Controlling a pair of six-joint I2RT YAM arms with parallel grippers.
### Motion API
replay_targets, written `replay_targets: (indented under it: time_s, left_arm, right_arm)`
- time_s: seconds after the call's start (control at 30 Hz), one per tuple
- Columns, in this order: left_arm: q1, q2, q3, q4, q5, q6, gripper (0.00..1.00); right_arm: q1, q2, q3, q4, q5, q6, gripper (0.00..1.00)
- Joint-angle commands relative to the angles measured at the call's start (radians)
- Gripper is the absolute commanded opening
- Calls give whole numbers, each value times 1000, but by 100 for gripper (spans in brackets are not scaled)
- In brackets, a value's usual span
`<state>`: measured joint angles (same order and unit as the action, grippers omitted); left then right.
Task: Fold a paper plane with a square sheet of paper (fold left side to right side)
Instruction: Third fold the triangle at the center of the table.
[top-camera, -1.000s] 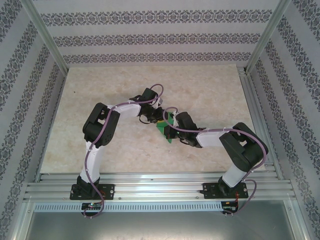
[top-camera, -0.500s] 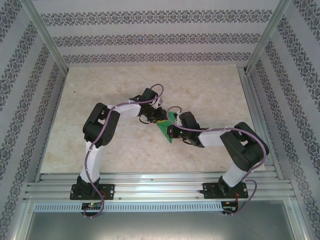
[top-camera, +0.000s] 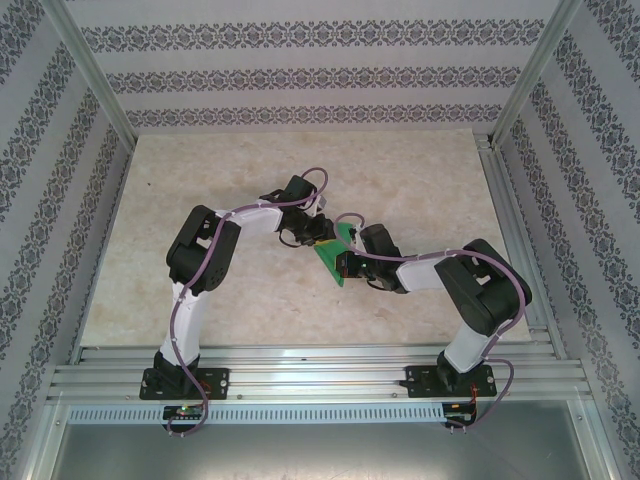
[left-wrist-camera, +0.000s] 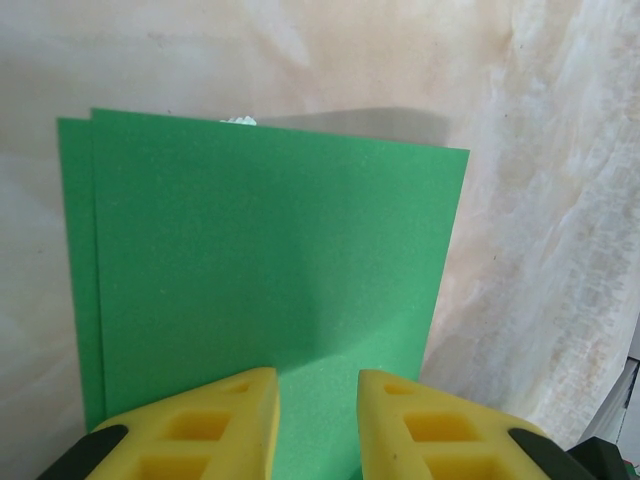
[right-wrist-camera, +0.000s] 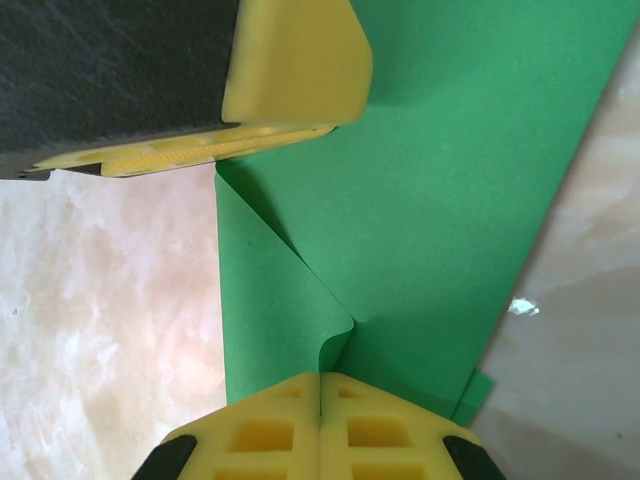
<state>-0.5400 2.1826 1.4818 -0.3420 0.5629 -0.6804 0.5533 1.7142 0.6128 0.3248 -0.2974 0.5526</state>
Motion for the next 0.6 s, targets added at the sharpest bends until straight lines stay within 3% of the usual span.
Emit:
replay_targets:
  time_s: [0.0, 0.57]
  left_arm:
    - [-19, 41, 11, -52, -38, 31, 29]
    - [-19, 42, 22, -66, -38, 42, 29]
  right_arm:
    - [-16, 22, -5, 22, 1, 8, 0]
    - [-18, 46, 33, -62, 9, -10, 0]
